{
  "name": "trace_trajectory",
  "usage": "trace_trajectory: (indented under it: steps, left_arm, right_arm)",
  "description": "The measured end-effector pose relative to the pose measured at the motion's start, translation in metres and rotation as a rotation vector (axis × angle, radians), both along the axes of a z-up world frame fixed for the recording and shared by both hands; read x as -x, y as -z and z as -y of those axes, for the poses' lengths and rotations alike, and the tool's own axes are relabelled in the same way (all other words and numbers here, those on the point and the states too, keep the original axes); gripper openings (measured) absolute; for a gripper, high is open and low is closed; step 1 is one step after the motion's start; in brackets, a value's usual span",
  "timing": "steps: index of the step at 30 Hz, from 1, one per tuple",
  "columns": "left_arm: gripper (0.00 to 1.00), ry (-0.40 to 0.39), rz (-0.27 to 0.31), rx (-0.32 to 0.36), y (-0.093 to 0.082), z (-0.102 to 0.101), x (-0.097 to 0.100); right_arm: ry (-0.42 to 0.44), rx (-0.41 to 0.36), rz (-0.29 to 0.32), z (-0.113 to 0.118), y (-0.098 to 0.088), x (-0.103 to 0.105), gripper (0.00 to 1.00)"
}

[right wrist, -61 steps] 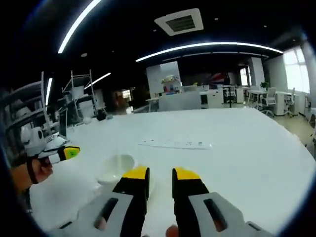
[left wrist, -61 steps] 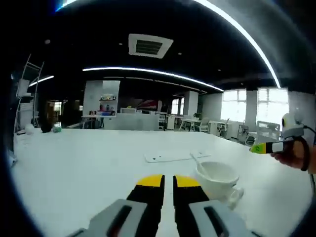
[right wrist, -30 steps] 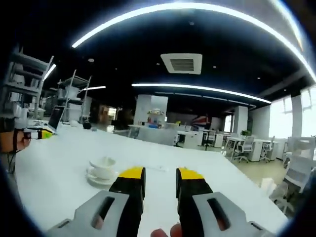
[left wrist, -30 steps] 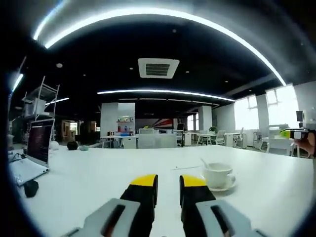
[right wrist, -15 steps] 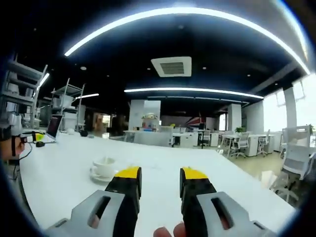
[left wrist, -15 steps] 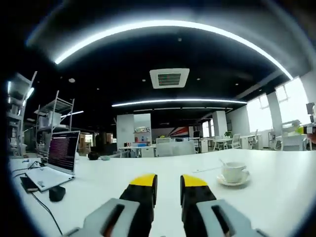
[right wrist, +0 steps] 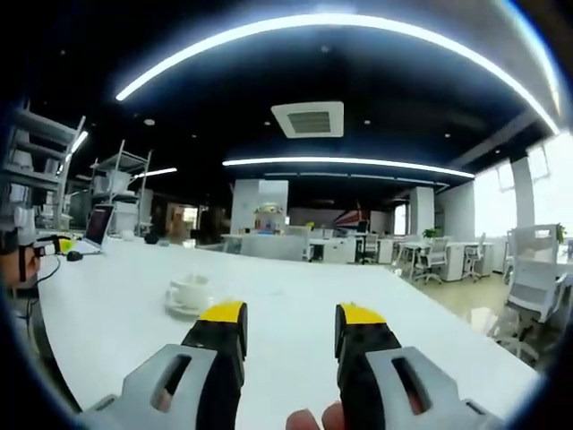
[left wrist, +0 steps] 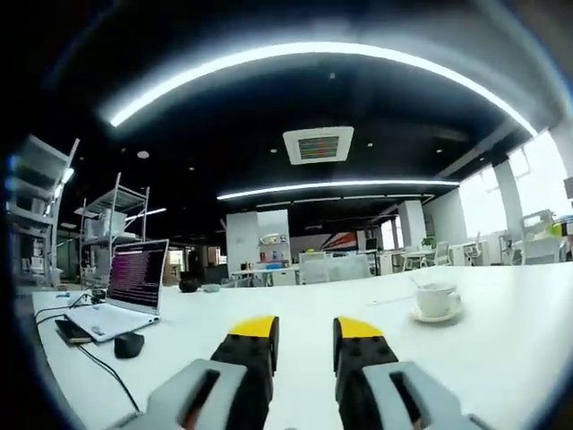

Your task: Tidy tabletop coffee trays, cups and spoons，present forward

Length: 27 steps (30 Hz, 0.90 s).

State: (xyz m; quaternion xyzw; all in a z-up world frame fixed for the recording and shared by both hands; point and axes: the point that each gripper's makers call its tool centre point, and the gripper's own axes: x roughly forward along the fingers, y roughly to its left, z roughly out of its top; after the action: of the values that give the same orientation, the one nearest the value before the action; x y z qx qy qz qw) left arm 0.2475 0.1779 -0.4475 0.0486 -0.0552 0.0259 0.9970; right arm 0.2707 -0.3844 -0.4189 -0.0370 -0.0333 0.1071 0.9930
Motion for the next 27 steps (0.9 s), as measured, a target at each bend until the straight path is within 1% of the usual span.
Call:
trace_trajectory:
  steps: [4, 6, 8, 10, 14, 15, 17, 20, 27]
  left_arm:
    - [0.29, 0.013, -0.007, 0.023, 0.005, -0.004, 0.004]
    - [0.30, 0.008, -0.007, 0.025, 0.008, -0.006, 0.005]
    - [0.31, 0.016, -0.018, 0.045, 0.010, -0.005, 0.006]
    - [0.33, 0.024, -0.028, 0.018, 0.011, -0.001, 0.009]
    - [0.37, 0.037, -0.031, 0.024, 0.010, 0.002, 0.011]
    - [0.37, 0.041, -0.032, 0.026, 0.009, 0.004, 0.011]
    - [0.38, 0.046, -0.030, 0.030, 0.009, 0.005, 0.012]
    - [0.38, 0.046, -0.031, 0.032, 0.009, 0.006, 0.015]
    - [0.39, 0.036, -0.045, 0.050, 0.012, 0.007, 0.023]
  right_arm:
    - [-0.005, 0.008, -0.003, -0.001, 0.001, 0.006, 0.41]
    - [-0.008, 0.021, -0.015, -0.002, 0.005, 0.008, 0.43]
    - [-0.010, 0.021, -0.019, -0.003, 0.007, 0.010, 0.43]
    - [-0.013, 0.016, -0.020, -0.003, 0.008, 0.013, 0.44]
    - [-0.010, 0.012, -0.017, -0.002, 0.007, 0.014, 0.45]
    - [-0.017, -0.001, -0.017, -0.002, 0.007, 0.017, 0.45]
    - [-0.028, 0.000, -0.028, -0.004, 0.011, 0.018, 0.46]
    - [-0.022, 0.016, -0.034, -0.003, 0.015, 0.020, 0.46]
    - [-0.034, -0.011, -0.033, -0.004, 0.018, 0.026, 0.50]
